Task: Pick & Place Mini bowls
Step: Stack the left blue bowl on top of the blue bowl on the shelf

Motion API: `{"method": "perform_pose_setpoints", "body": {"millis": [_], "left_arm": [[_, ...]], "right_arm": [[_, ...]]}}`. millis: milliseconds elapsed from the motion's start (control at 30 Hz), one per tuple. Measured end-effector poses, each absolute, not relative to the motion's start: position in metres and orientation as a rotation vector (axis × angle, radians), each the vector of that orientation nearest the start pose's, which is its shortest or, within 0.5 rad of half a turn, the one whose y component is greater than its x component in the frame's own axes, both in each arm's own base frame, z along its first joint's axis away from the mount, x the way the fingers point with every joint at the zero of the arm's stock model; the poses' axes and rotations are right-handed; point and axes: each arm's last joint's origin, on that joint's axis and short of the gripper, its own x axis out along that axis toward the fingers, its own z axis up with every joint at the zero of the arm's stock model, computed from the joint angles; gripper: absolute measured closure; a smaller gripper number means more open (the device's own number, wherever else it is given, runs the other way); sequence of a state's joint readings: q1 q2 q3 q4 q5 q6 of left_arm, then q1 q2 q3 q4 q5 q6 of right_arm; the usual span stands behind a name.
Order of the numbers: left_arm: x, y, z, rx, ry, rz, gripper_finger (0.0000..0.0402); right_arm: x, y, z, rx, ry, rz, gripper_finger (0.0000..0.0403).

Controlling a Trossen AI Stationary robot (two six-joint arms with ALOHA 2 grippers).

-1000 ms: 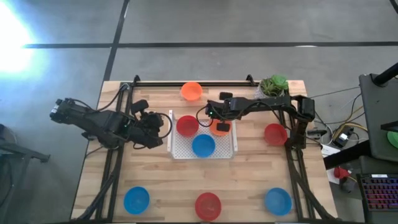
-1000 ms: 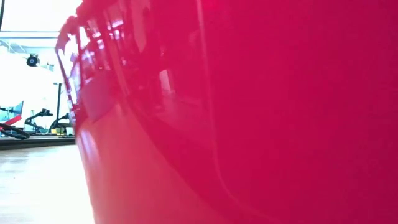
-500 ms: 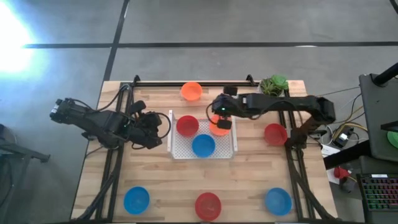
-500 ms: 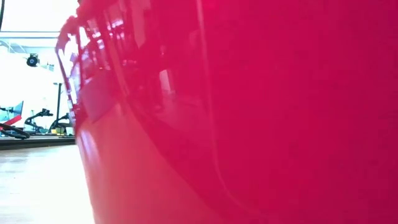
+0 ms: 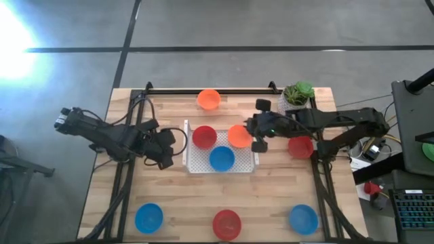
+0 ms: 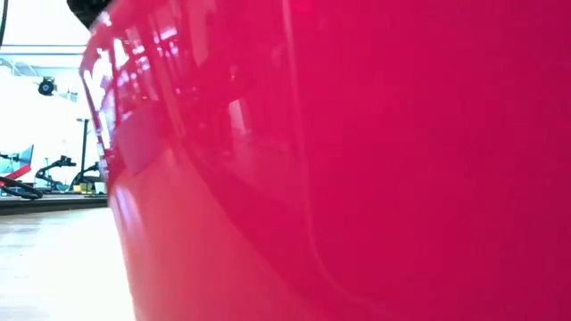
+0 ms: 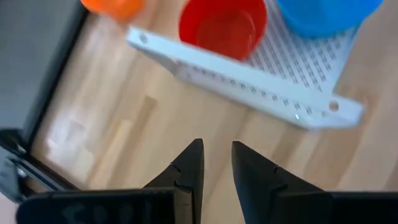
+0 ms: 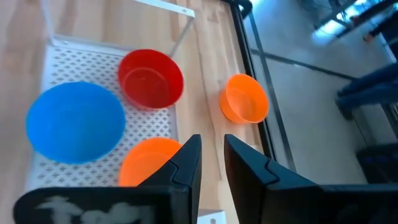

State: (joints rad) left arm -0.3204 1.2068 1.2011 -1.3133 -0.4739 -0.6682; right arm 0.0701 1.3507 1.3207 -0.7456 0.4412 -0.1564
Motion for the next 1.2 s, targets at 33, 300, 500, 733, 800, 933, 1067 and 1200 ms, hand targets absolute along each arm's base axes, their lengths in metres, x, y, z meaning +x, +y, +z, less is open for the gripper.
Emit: {"method": "perform_pose_setpoints", "body": {"millis": [33, 300, 500, 733, 800, 933, 1067, 1200], "left_arm": [[0.188, -0.049, 0.315, -0.090, 1.109, 0.511, 0.0323], [0.183, -0.061, 0.293, -0.209, 1.264, 0.395, 0.0323], [0.175, -0.077, 0.279, -0.216, 1.381, 0.228, 0.0323], [0.166, -0.100, 0.269, -0.141, 1.438, -0.012, 0.0323], [0.164, -0.106, 0.267, -0.124, 1.437, -0.064, 0.0323], [0.161, -0.117, 0.264, -0.095, 1.402, -0.148, 0.0323], [0.161, -0.128, 0.262, -0.084, 1.353, -0.219, 0.0323], [0.161, -0.136, 0.255, -0.091, 1.309, -0.267, 0.0323]], "right_arm": [[0.273, 0.010, 0.349, -0.344, 0.777, -0.286, 0.0337], [0.259, 0.023, 0.354, -0.310, 0.729, -0.253, 0.0337], [0.258, 0.025, 0.354, -0.314, 0.730, -0.245, 0.0337], [0.258, 0.025, 0.354, -0.312, 0.732, -0.239, 0.0337], [0.258, 0.025, 0.354, -0.310, 0.731, -0.239, 0.0337], [0.258, 0.027, 0.354, -0.273, 0.728, -0.187, 0.0337], [0.257, 0.030, 0.355, -0.238, 0.725, -0.081, 0.0337], [0.254, 0.032, 0.361, -0.222, 0.689, 0.008, 0.0337]]}}
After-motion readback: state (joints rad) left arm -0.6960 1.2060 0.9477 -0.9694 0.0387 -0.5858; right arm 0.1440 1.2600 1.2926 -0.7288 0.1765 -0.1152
